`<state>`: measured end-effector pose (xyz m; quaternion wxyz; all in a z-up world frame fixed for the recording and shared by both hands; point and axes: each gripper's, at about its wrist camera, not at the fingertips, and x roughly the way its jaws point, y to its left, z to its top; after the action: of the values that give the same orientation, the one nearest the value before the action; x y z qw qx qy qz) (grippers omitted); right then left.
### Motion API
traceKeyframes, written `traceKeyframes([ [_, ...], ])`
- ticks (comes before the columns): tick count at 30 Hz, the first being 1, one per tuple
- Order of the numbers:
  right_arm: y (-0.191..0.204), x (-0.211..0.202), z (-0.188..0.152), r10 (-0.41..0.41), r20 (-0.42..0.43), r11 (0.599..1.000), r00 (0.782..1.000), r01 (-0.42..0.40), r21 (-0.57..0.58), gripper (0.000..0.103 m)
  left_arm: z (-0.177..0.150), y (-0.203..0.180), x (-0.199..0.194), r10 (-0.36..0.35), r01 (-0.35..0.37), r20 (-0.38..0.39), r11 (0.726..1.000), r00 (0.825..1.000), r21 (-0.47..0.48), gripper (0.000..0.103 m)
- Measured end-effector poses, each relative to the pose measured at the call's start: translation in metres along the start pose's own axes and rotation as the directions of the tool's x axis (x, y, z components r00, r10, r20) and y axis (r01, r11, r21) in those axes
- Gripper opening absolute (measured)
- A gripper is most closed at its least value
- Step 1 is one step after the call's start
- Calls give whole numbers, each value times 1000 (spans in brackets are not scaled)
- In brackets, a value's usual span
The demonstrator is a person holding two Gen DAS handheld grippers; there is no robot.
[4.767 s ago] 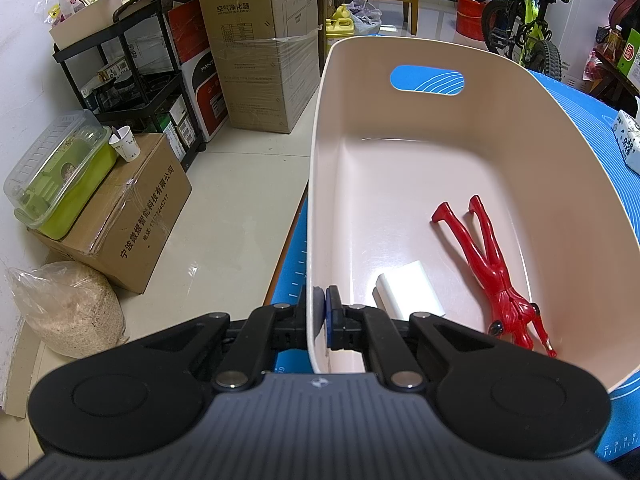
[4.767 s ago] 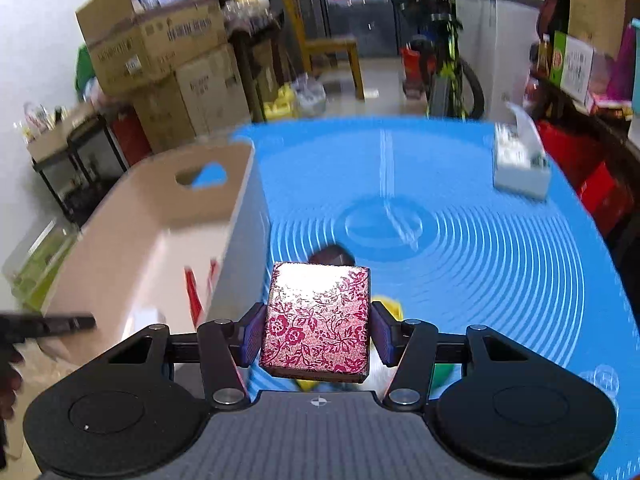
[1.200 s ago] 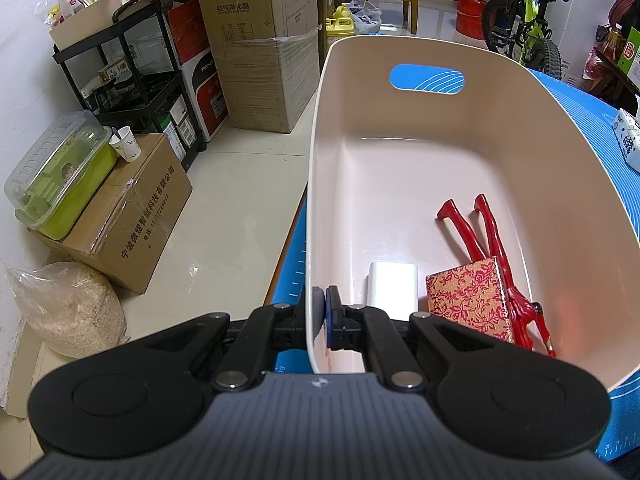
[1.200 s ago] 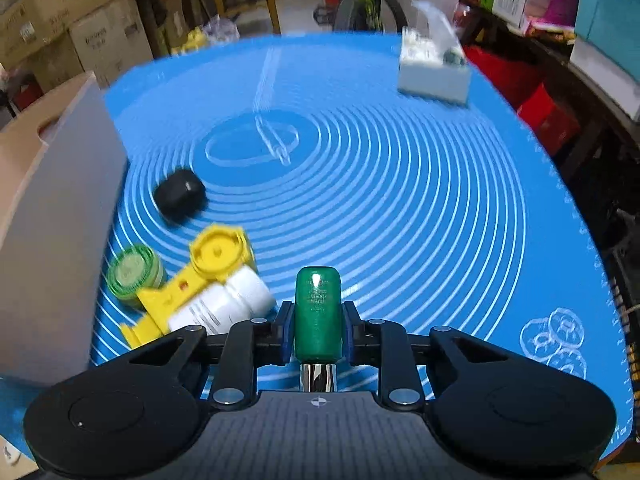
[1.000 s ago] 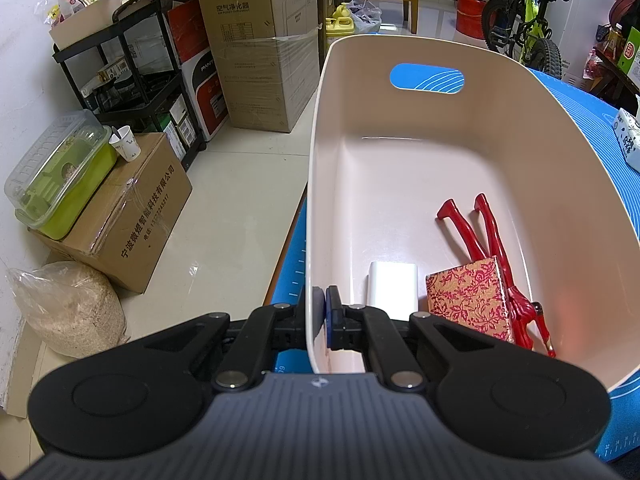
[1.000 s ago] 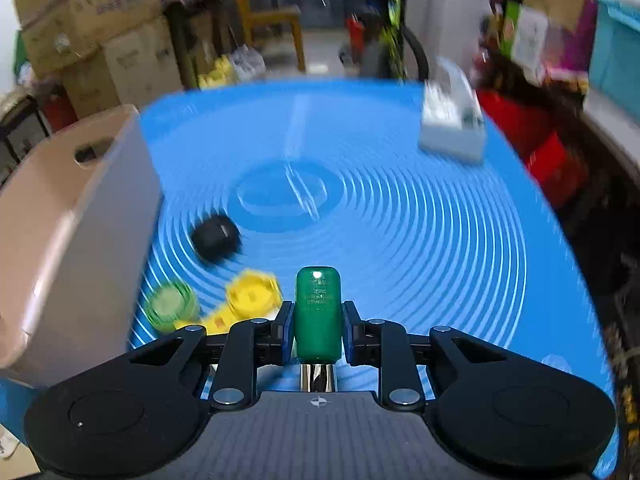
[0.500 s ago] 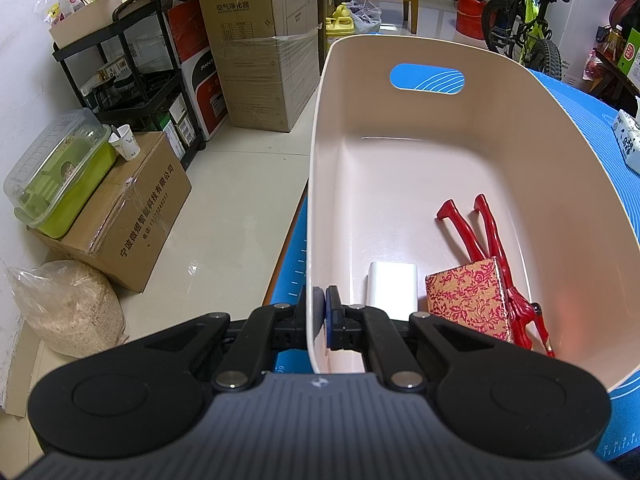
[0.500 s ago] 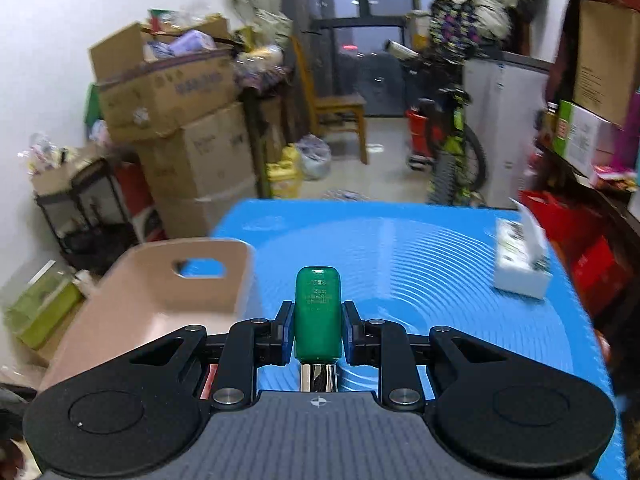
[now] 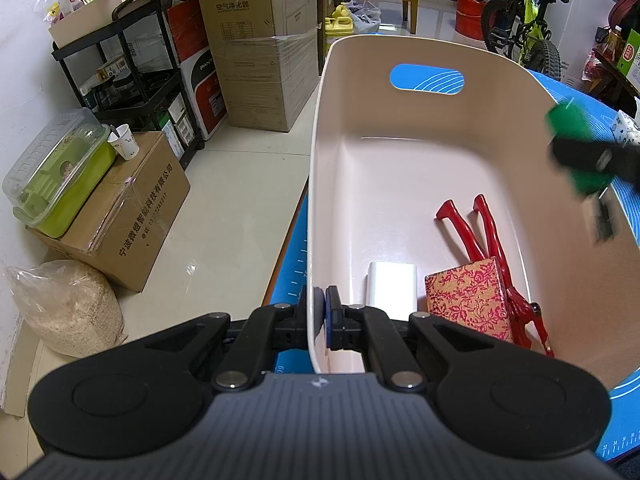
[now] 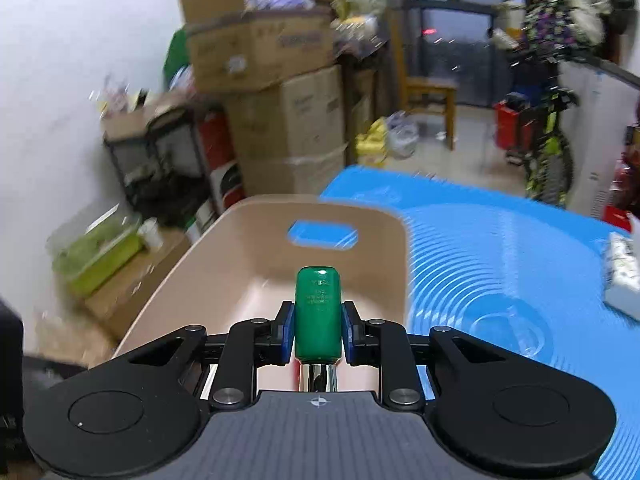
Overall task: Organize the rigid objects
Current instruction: 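Carry the green bottle into the basket and release it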
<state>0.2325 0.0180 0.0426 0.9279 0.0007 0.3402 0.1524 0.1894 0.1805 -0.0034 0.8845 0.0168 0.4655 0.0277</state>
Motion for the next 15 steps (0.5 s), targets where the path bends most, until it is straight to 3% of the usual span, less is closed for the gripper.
traceKeyframes([
  [5, 22, 25, -22, 7, -95, 995, 995, -17, -96, 33, -1, -3, 1, -1, 1, 0, 1000, 1000, 0, 7],
  [10, 24, 42, -35, 1, -198, 994, 980, -22, -104, 33, -2, -5, 1, -4, 4, 0, 1000, 1000, -2, 7],
  [14, 26, 38, -37, 14, -203, 993, 979, -37, -109, 35, -2, -5, 1, -4, 4, 0, 1000, 1000, -3, 7],
  [15, 25, 36, -35, 18, -194, 994, 981, -38, -100, 44, -2, -5, 1, -4, 4, 0, 1000, 1000, -3, 7],
])
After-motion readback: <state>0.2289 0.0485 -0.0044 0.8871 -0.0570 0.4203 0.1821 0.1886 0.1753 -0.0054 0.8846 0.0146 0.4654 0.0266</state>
